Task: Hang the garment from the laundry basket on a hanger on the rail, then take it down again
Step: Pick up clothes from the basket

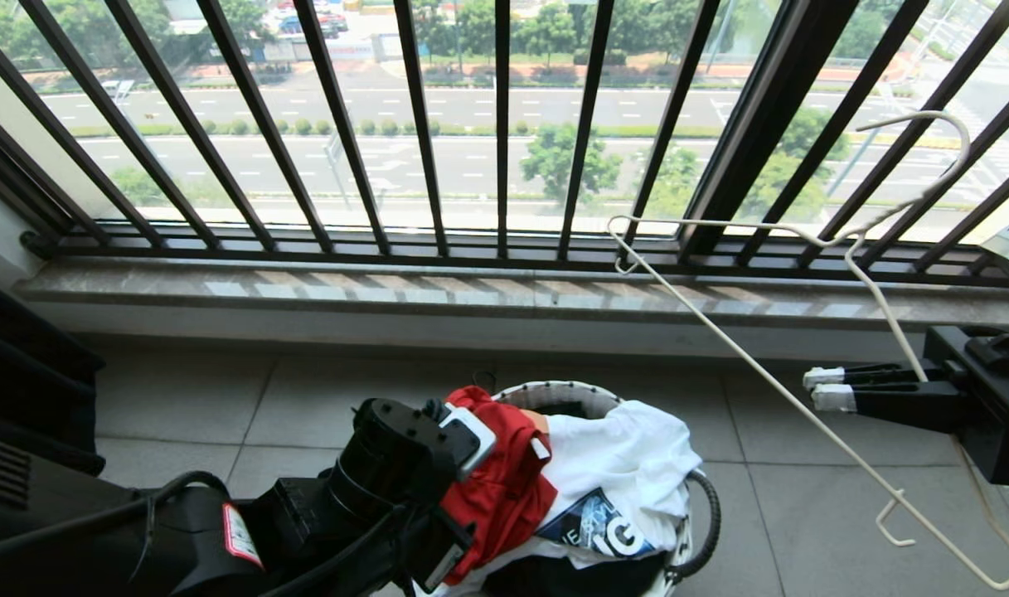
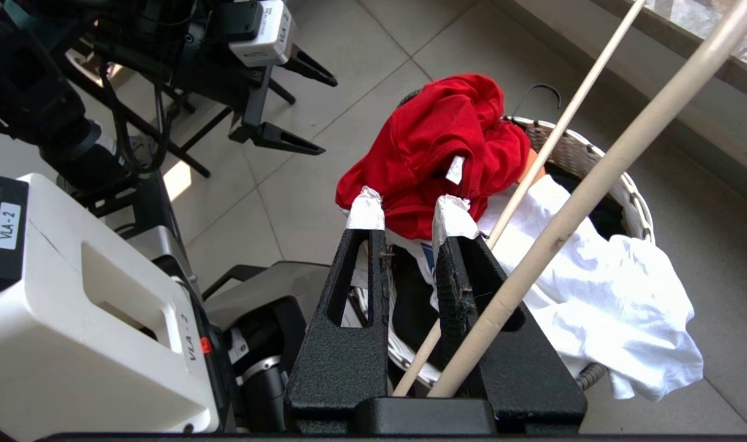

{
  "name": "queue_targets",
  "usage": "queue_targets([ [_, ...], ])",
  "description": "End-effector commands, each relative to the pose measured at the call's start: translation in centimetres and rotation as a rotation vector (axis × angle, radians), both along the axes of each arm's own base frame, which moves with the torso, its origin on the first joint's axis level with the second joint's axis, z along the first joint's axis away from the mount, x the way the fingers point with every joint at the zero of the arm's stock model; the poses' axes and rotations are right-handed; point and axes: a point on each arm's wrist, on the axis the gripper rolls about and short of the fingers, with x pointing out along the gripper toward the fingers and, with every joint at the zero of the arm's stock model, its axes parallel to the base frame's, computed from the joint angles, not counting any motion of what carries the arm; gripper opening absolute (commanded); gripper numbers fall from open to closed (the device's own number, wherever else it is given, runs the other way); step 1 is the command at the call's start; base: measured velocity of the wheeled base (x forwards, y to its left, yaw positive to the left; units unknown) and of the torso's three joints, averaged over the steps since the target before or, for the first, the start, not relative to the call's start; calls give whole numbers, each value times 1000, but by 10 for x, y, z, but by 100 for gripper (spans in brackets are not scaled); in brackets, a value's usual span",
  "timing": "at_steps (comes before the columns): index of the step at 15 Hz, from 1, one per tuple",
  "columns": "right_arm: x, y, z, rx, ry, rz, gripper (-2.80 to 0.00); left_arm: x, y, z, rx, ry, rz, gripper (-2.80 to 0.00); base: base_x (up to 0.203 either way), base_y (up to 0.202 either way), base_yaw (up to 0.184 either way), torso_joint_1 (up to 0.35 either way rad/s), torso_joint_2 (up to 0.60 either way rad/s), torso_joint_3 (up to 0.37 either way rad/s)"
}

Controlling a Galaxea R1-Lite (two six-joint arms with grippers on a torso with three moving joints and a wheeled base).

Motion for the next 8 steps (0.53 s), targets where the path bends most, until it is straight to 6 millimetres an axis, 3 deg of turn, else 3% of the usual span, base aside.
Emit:
queue_targets([
  [1,2,0,-2,3,6,7,-280,-1,2,6,-15,-15,1,-280,0,0,0,0,0,0],
  [5,3,0,-1,3,6,8,-280,5,-9,-11,1,17,0,-280,0,0,0,0,0,0],
  [8,3,0,-1,3,6,7,-280,2,-32,-32,-23,24,-10,-280,0,0,0,0,0,0],
])
